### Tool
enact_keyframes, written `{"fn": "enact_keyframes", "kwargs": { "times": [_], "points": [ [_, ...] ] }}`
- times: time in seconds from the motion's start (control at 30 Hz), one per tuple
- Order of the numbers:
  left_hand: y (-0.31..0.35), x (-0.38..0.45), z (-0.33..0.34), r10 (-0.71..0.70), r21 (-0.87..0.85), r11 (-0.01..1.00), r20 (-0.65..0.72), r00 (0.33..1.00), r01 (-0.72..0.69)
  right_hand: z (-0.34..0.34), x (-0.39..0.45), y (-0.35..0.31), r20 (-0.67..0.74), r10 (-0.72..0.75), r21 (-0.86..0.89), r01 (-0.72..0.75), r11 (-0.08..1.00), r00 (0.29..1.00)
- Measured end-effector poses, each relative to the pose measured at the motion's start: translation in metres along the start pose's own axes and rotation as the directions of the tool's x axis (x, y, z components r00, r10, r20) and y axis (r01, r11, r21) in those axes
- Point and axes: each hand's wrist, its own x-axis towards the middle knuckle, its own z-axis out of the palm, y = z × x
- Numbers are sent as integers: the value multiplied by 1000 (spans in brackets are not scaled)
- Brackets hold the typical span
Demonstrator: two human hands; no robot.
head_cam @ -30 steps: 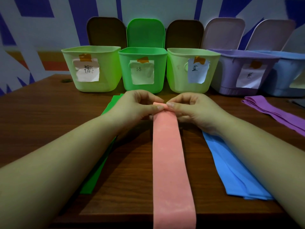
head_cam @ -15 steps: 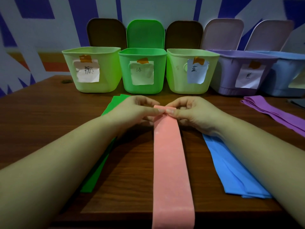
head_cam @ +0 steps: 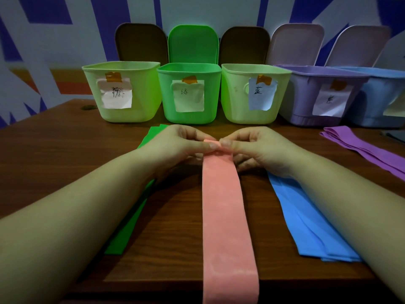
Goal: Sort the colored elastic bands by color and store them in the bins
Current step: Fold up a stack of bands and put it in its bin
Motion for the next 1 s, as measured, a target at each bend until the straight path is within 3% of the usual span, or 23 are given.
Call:
{"fn": "enact_keyframes", "kwargs": {
  "times": [0.17, 0.43, 1.0],
  "points": [
    [-3, 1, 1, 36, 27, 999, 7, 999, -36, 3, 0, -1, 24, 43, -59, -41, 997, 999],
    [-2, 2, 1, -127, -103, 984, 141, 982, 142, 2, -1, 2, 51, -8, -45, 10, 999, 999],
    [-15, 12, -5, -135, 41, 991, 142, 981, 130, -6, 6, 6, 176, 197, -4, -199, 980, 964]
  ]
}}
